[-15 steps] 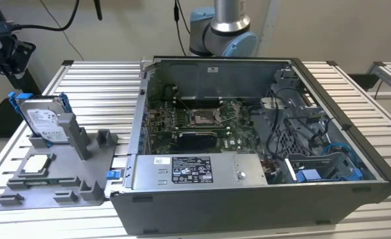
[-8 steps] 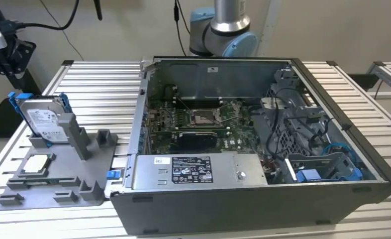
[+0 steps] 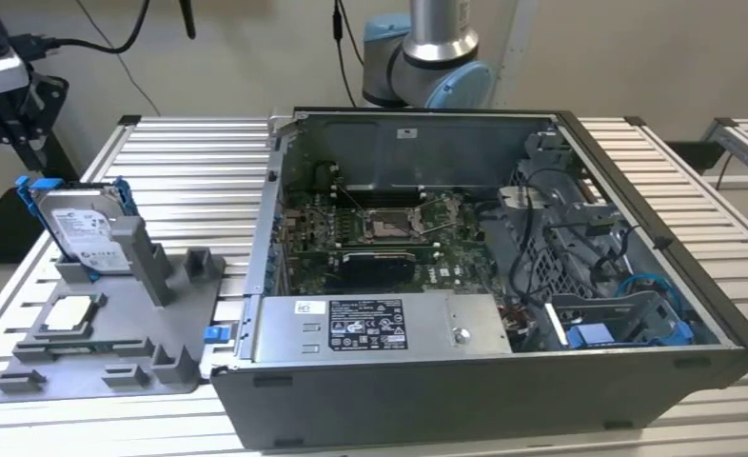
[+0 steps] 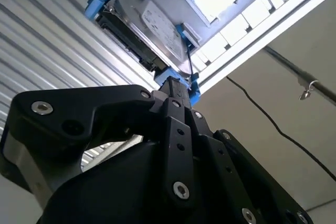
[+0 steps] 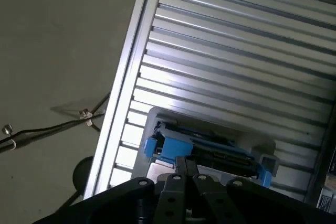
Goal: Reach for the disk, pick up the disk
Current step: 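Reach for the disk, then pick up the disk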
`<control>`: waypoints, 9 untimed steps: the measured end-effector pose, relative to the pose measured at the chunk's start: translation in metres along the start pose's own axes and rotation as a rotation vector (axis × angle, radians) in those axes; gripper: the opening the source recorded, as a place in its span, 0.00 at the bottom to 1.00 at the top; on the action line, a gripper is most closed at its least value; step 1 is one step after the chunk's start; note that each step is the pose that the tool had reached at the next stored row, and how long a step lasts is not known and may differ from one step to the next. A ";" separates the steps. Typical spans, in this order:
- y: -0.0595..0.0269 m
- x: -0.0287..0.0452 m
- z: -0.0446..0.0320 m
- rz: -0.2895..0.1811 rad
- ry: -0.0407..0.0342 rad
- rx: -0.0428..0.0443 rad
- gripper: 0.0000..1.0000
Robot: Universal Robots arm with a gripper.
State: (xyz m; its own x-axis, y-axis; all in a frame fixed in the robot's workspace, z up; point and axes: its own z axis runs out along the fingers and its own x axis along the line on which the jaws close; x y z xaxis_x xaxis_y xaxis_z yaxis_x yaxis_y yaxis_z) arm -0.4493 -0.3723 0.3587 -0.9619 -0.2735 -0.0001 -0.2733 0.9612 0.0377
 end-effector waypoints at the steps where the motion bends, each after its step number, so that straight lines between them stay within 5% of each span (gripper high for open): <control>1: 0.0000 0.0000 0.0000 -0.017 0.0006 0.0001 0.00; 9: 0.0000 0.0000 0.0000 -0.163 0.0042 0.0008 0.00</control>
State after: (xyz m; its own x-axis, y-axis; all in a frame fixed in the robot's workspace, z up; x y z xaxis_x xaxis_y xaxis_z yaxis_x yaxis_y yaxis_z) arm -0.4493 -0.3723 0.3587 -0.9048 -0.4259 -0.0021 -0.4257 0.9041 0.0368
